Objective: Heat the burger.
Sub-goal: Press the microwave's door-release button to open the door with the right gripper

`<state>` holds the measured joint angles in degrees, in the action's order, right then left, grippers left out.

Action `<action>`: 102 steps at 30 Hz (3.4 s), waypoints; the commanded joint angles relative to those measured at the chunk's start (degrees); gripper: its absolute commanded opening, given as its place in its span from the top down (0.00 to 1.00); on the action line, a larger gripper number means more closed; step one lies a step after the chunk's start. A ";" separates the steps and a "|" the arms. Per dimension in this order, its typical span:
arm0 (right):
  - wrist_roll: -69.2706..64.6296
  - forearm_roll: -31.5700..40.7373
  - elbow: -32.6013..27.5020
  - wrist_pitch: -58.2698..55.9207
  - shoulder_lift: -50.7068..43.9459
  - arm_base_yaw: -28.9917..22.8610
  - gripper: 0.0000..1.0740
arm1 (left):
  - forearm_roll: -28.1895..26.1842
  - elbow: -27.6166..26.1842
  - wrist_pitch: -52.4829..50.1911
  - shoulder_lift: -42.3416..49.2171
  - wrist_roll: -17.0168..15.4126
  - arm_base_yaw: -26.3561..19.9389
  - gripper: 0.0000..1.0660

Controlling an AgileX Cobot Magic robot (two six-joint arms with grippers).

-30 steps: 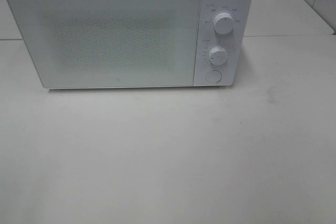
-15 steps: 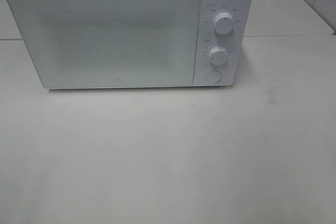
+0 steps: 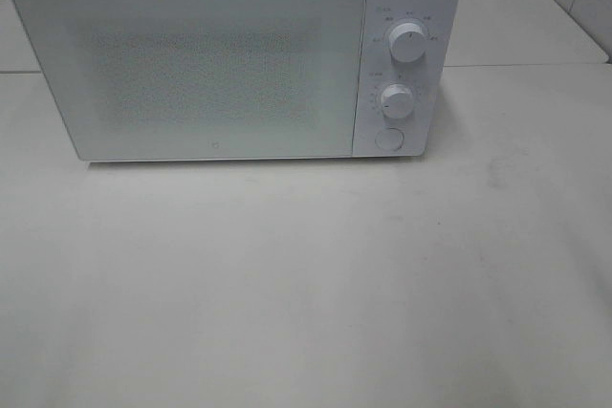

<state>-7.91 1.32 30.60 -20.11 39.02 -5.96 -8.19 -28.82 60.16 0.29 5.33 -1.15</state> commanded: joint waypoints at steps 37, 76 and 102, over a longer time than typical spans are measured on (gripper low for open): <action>17.25 24.75 -17.30 76.20 46.93 -14.95 0.31 | -0.46 0.23 -0.74 1.09 -0.29 -0.11 0.06; 14.55 45.61 -2.23 81.36 65.09 -38.45 0.34 | -0.46 0.23 -0.74 1.09 -0.29 -0.11 0.06; -65.26 46.12 -2.23 79.64 65.09 -38.45 1.00 | -0.46 0.23 -0.74 1.09 -0.29 -0.11 0.06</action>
<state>-72.25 47.33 27.90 59.99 104.11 -44.18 -8.19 -28.82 60.16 0.29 5.33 -1.15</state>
